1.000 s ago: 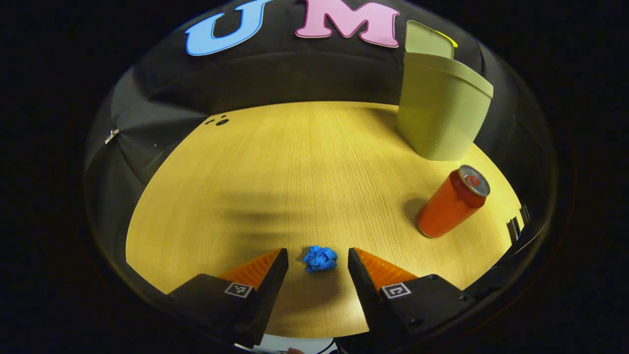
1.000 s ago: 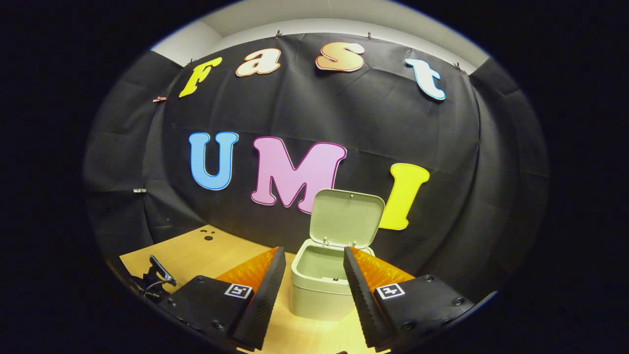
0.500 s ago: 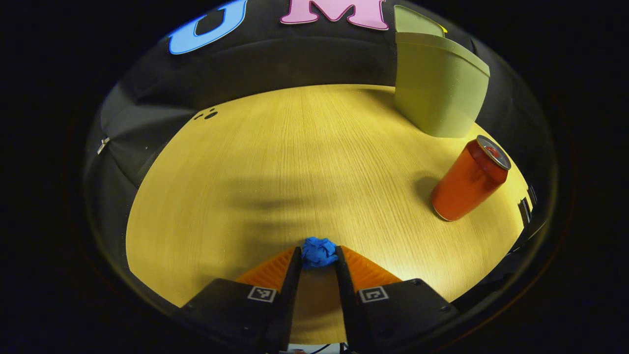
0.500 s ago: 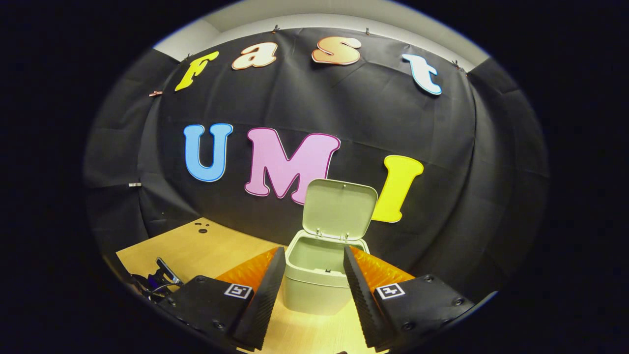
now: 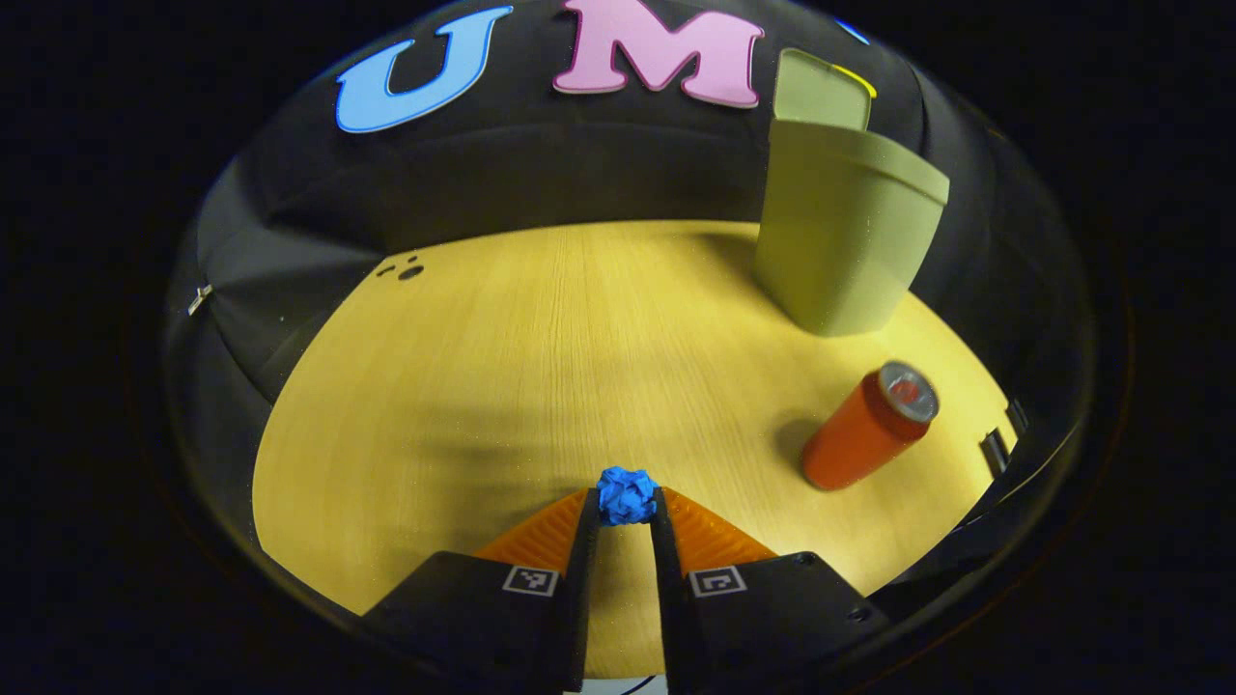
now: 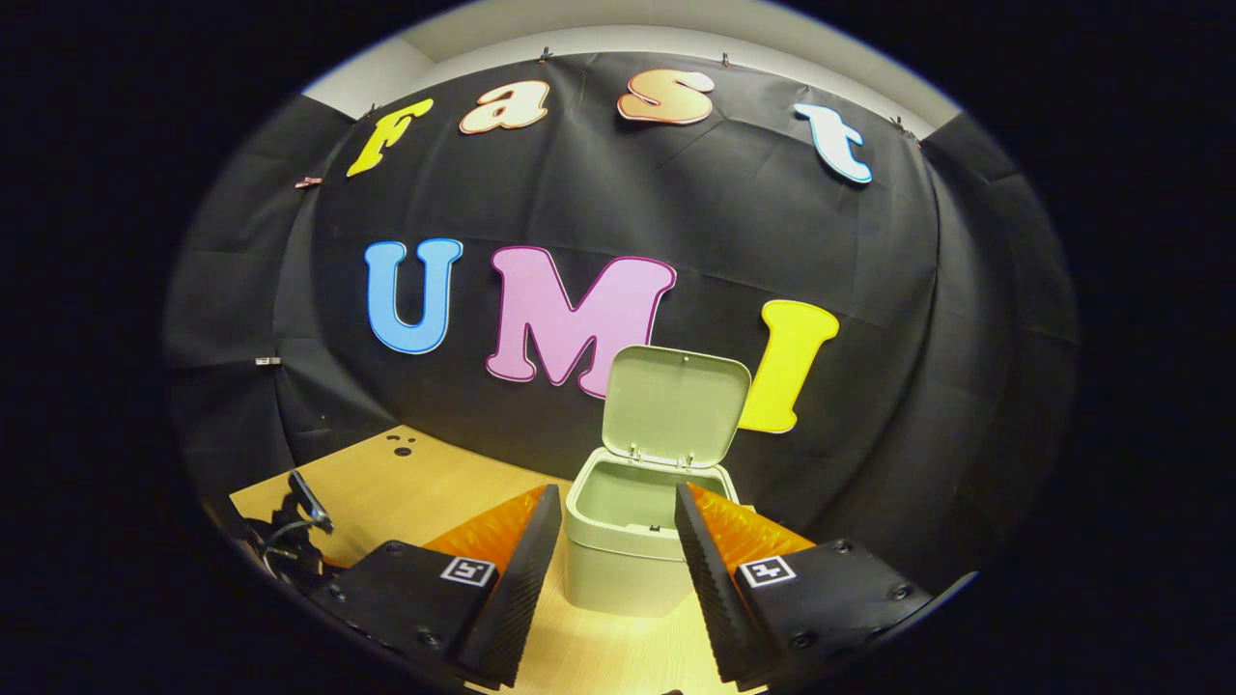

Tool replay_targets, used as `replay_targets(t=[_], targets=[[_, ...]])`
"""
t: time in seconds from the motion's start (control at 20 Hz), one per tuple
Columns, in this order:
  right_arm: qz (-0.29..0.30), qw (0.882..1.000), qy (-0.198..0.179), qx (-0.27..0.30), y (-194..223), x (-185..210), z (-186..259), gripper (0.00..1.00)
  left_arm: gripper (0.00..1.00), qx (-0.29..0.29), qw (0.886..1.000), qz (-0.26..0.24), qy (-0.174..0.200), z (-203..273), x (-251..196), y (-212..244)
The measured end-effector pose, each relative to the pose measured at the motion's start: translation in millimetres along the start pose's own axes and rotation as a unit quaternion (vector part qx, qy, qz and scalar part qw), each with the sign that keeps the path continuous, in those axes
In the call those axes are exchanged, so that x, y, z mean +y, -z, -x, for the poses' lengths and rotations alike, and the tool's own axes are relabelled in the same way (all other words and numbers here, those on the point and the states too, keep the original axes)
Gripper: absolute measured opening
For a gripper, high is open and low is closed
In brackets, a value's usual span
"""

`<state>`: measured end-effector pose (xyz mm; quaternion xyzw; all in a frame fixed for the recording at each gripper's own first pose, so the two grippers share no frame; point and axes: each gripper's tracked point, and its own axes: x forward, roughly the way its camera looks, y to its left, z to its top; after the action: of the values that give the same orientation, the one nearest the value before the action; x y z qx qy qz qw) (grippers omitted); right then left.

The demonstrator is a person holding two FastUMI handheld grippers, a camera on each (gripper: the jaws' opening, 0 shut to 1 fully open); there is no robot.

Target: Press the lid of the desktop garbage bin to open it, pick up the crumpled paper on the desktop and throw it into the bin, then pick up the pop can on the desktop and drop it into the bin, and finally close the garbage bin lid.

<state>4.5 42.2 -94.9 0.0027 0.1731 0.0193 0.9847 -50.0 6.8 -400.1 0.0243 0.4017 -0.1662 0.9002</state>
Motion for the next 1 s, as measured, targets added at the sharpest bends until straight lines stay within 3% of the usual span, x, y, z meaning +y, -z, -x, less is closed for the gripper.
replay_targets(t=[0.5, 0.95, 1.0], targets=[[-0.014, 1.000, -0.002, 0.000, 4, 5, 10, 0.76, 0.35, -0.151, 0.988, 0.000, 0.040, 60, -29, -152], [-0.039, 0.999, -0.001, 0.012, 19, 11, 29, 0.76, 0.35, -0.290, 0.952, -0.006, 0.100, 119, -86, -279], [-0.044, 0.999, 0.000, 0.014, 22, 12, 33, 0.76, 0.39, -0.297, 0.948, -0.008, 0.109, 123, -95, -289]])
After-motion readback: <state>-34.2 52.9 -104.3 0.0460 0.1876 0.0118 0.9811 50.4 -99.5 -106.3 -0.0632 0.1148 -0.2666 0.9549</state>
